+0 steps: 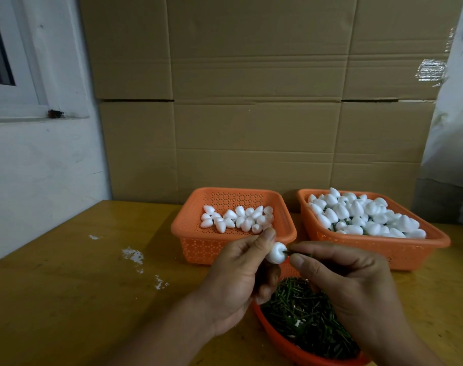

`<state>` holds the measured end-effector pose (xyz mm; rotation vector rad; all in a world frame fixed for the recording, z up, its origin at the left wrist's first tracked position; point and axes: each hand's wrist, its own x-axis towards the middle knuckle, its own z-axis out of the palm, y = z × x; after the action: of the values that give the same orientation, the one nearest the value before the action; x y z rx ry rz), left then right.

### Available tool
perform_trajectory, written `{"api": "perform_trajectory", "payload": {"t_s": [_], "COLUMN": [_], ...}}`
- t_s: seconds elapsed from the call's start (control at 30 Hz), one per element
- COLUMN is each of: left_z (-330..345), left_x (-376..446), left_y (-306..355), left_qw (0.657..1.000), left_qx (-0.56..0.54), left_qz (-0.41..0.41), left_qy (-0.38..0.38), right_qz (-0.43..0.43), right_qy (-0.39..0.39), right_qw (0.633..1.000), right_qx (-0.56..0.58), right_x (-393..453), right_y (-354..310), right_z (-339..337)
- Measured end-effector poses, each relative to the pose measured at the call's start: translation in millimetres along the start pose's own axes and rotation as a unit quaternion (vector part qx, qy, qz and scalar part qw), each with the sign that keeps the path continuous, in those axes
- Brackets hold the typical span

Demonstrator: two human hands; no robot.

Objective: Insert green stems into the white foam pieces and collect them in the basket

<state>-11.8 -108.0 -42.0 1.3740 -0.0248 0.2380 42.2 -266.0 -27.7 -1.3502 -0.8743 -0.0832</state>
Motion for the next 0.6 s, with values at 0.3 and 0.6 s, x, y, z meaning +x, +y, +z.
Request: {"api": "perform_trajectory", "payload": {"t_s": [0.3,0.6], "left_z": [0,1], "left_x": [0,-1], "left_y": [-2,-2], "left_qw": [1.0,0.999], "left_qx": [0.012,0.025], "left_qz": [0.014,0.028], "left_qy": [-0.006,-0.004], "right_qz": [-0.008,-0.055], "right_qy": [0.012,0.016], "right_qw": [1.0,0.996], "right_qx": [-0.013,-0.069], "right_x": [0,-2], "right_y": [8,14], "right_z": [-1,-2]}}
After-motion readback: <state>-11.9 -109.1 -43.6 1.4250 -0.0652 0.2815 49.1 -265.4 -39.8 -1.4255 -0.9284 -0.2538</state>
